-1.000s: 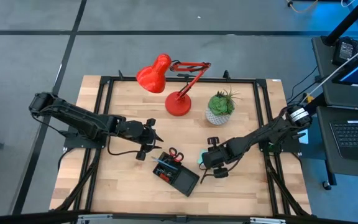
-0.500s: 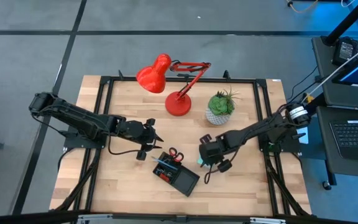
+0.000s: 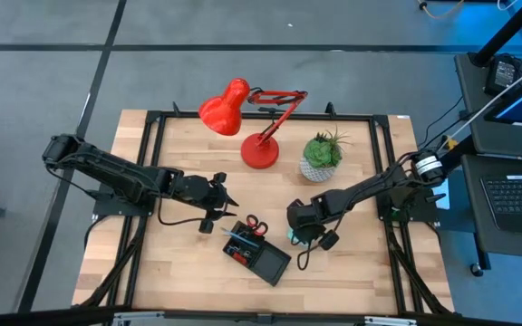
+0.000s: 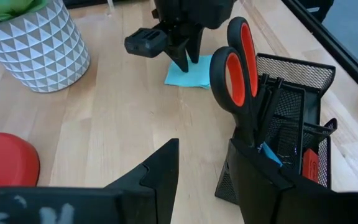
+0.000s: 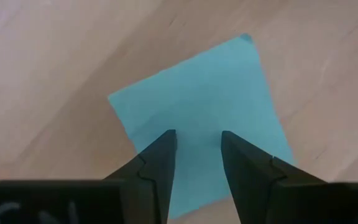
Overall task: Pick and place office supplies into organizer
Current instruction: Put the blue notepad into the black desk organizer
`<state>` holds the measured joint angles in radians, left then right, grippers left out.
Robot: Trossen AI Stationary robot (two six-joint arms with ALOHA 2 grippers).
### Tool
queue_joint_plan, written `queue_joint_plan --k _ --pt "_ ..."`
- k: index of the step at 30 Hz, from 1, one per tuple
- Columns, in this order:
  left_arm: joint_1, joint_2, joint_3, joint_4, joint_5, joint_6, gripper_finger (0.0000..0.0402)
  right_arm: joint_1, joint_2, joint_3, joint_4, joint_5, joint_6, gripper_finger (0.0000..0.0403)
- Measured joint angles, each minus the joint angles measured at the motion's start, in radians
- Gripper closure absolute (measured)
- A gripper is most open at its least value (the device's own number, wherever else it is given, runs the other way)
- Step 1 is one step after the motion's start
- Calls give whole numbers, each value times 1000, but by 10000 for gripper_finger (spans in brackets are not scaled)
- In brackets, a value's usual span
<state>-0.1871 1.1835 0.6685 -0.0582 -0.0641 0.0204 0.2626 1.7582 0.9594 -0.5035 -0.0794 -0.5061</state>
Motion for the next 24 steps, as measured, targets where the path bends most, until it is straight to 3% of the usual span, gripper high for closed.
queue_joint_plan --k 14,19,24 --pt "0 0 0 1 -14 -7 270 -73 69 4 112 -26 153 270" --pt "0 -14 0 -63 -85 -7 270 -127 72 0 166 -6 220 270" --pt "0 -36 0 -160 -232 -7 270 -177 75 -2 242 -1 297 270"
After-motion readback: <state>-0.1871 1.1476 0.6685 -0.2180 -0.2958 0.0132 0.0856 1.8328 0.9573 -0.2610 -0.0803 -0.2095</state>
